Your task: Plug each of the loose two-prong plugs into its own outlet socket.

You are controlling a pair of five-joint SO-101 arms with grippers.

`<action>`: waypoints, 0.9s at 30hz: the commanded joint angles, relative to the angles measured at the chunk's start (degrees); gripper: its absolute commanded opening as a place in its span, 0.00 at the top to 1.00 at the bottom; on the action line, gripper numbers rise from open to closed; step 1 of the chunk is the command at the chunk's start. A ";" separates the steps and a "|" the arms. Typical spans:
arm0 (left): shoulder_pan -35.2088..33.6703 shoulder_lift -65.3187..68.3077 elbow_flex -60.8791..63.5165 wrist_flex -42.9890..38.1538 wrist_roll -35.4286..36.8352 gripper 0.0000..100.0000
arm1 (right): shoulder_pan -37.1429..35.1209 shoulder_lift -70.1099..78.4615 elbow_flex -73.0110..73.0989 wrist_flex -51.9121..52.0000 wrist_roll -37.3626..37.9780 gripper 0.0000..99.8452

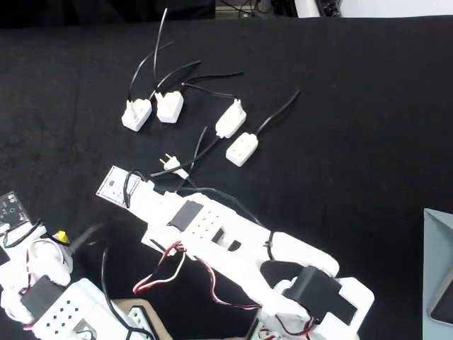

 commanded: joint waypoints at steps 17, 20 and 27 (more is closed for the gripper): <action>-0.22 -0.35 -0.40 -1.32 0.53 0.72 | -1.93 -10.51 1.36 0.62 -0.62 0.81; -0.22 -0.35 -0.40 -1.32 0.53 0.72 | -2.20 -12.09 1.98 0.62 -0.62 0.81; -0.22 -0.35 -0.40 -1.32 0.53 0.72 | -2.11 -9.54 1.01 -0.70 -0.62 0.96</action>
